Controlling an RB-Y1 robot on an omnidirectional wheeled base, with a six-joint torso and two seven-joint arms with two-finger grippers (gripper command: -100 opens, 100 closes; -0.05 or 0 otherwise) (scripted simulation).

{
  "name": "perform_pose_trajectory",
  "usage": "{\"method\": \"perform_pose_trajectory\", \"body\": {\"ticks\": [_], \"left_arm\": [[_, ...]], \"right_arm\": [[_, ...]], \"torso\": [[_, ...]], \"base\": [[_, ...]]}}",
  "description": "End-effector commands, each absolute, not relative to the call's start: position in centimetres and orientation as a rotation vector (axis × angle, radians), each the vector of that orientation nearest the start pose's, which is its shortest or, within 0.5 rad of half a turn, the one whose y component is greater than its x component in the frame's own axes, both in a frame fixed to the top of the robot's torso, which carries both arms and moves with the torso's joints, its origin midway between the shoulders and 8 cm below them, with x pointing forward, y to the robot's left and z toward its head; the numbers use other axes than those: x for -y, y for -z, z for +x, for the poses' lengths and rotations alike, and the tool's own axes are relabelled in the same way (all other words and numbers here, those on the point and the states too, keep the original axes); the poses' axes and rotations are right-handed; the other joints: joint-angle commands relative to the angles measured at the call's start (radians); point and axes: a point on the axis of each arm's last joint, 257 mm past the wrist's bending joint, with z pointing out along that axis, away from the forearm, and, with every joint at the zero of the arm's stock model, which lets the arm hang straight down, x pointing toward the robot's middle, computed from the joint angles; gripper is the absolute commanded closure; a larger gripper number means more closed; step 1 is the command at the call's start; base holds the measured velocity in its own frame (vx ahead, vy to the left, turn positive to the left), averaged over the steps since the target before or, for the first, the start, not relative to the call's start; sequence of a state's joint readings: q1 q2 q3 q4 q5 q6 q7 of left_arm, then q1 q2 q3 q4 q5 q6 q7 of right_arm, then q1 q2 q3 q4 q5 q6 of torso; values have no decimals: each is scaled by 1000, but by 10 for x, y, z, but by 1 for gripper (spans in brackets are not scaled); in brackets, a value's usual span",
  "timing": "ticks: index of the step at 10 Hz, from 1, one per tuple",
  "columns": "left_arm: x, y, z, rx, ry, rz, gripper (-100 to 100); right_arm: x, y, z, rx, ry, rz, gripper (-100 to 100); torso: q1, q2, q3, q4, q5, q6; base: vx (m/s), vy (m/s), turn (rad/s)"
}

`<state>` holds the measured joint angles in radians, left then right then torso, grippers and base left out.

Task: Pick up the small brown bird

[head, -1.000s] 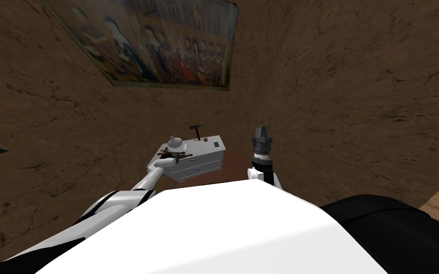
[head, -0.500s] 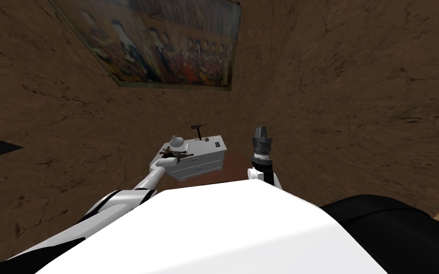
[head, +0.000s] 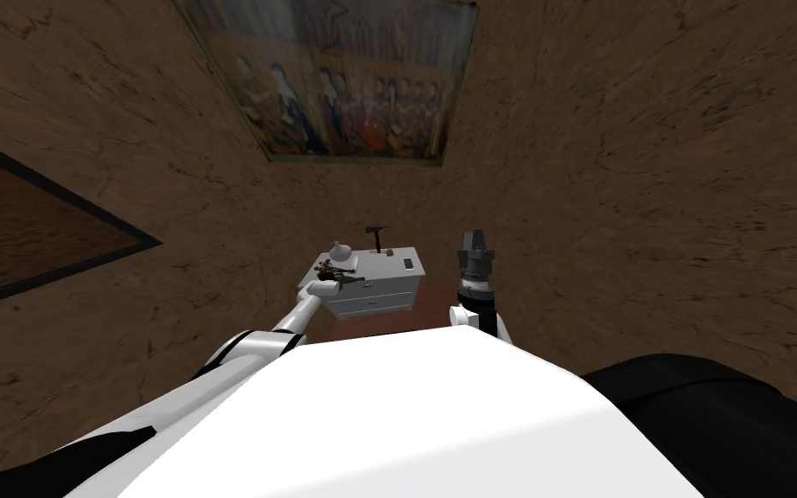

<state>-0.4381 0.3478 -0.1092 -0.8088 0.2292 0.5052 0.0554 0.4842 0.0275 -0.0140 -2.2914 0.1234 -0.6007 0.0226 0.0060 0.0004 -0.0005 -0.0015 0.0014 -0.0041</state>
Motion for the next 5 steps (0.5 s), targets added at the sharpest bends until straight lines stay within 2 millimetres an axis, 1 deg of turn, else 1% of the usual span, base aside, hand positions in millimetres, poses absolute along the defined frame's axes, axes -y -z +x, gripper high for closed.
{"method": "perform_pose_trajectory", "body": {"ticks": [1, 2, 3, 4, 5], "left_arm": [[-334, 443, 555, -1800, 546, -1703, 100], [-308, 441, 563, -1831, 559, -1676, 100], [-308, 441, 563, -1831, 559, -1676, 100], [-308, 441, 563, -1831, 559, -1676, 100], [-282, 438, 570, -1860, 573, -1646, 100]], "right_arm": [[263, -51, 326, -583, -1223, 487, 0], [263, -51, 326, -583, -1223, 487, 0], [263, -51, 326, -583, -1223, 487, 0], [263, -51, 326, -583, -1223, 487, 0], [263, -51, 326, -583, -1223, 487, 0]], "torso": [[0, 0, 0, 0, 0, 0], [-1, -1, 0, 0, 0, 2], [-1, -2, 0, 1, 0, 2], [-2, -1, -1, 0, 0, 2], [-3, 0, 0, 0, -1, 2]], "base": [[4, 31, 100], [11, 44, 166], [10, 34, 98], [1, 12, -7], [4, 26, 222]]}}
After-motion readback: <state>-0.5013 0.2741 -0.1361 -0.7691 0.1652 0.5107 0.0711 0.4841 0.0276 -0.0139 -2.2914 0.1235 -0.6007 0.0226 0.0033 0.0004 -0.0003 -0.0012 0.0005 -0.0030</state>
